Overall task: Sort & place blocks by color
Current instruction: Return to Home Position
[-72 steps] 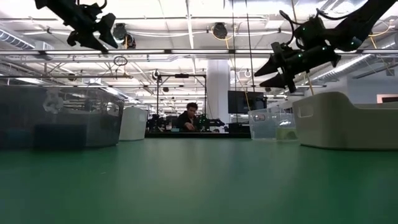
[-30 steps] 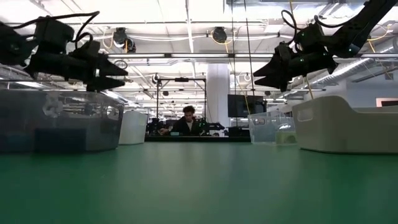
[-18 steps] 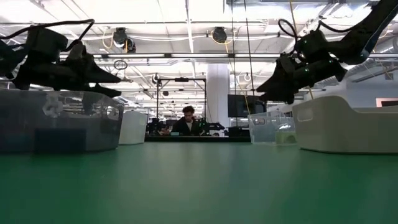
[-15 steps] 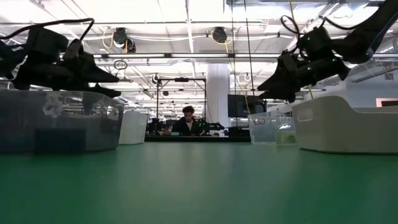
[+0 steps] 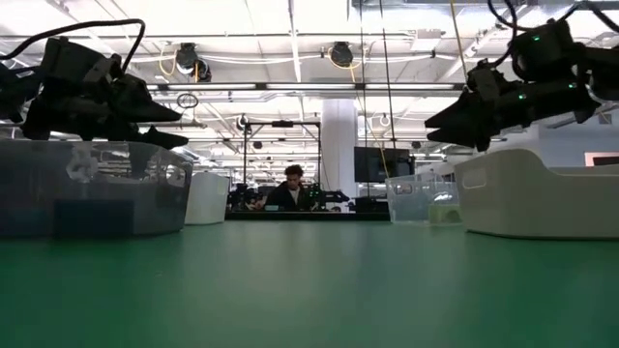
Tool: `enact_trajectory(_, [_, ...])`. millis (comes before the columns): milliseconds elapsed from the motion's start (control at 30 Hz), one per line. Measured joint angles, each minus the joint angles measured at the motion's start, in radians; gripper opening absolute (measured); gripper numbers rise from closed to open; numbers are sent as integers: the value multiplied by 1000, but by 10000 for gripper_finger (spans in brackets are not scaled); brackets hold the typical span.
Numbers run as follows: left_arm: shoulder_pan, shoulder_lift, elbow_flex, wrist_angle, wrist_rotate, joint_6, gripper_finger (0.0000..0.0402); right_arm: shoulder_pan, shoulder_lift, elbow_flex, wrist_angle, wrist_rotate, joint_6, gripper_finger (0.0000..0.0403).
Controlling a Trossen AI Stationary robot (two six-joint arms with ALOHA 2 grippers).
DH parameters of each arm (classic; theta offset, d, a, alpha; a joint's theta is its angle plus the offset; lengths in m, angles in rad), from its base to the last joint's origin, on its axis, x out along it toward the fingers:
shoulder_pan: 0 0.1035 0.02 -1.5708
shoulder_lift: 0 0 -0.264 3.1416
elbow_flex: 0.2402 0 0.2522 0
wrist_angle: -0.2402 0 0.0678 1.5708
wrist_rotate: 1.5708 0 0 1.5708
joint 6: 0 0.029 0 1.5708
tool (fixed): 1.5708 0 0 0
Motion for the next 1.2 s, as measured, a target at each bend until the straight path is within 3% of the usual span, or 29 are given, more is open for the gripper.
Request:
enact_trajectory(533, [-29, 0, 0, -2, 0, -22, 237, 78, -145, -97, -14, 43, 0, 228])
enact_trajectory(1200, [-29, 0, 1, -61, -2, -71, 237, 81, -171, -164, -54, 42, 26, 228])
